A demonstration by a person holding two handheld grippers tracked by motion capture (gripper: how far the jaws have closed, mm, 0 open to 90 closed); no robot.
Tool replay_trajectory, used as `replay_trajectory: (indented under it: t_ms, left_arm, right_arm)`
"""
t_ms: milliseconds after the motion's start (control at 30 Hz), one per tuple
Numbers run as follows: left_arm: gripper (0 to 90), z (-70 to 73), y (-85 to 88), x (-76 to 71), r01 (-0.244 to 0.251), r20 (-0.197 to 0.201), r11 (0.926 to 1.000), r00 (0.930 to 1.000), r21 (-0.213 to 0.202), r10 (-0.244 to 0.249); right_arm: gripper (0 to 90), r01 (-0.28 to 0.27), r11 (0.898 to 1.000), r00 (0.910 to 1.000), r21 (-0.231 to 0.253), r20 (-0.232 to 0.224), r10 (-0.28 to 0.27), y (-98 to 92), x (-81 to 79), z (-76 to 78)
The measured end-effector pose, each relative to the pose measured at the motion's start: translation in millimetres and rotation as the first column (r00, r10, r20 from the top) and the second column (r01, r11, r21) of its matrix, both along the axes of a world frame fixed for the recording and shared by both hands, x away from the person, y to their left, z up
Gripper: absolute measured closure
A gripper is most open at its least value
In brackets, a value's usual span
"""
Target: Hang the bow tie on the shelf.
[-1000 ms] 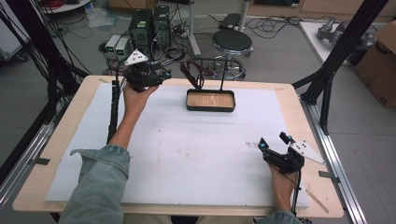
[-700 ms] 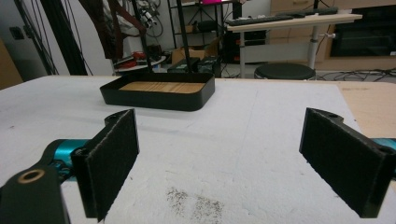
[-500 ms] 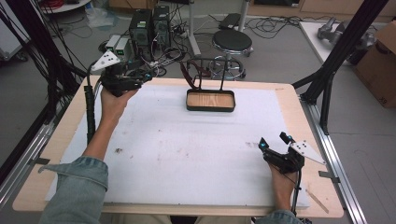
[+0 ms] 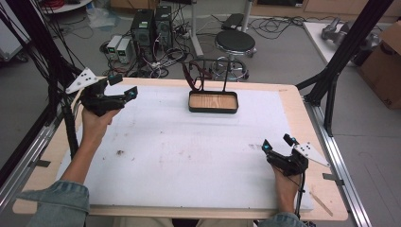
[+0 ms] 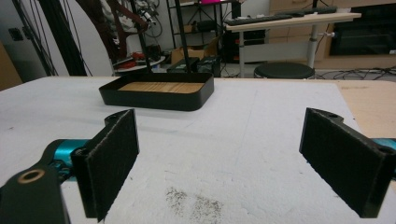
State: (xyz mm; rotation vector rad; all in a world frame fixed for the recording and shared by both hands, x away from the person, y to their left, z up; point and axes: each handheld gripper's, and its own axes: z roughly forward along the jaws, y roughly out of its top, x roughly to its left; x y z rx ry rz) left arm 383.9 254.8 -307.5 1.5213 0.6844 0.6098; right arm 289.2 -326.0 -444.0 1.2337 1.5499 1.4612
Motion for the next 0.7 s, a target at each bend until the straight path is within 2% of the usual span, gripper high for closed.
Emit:
replay_trajectory:
  t_ms: [200, 400, 700]
  left_arm:
    - [17.0, -7.1, 9.8, -23.3, 0.012, 0.004, 0.9999, 0.9999, 0.012, -0.012]
    - [16.9, -21.6, 16.3, -43.7, 0.020, -0.006, 0.9996, 0.9998, 0.021, -0.020]
    - [16.9, -45.7, 29.0, -64.9, -0.006, -0.013, 0.9991, 0.9999, 0.043, 0.007]
  right_arm:
    - [11.1, -0.001, 1.000, 1.0000, -0.003, 0.000, 0.001, 0.2, 0.0, 0.0]
    - [11.1, 0.000, 1.000, 1.0000, -0.003, 0.001, 0.000, 0.0, 0.2, -0.1]
    - [11.1, 0.000, 1.000, 1.0000, -0.007, 0.001, 0.000, 0.1, 0.3, -0.2]
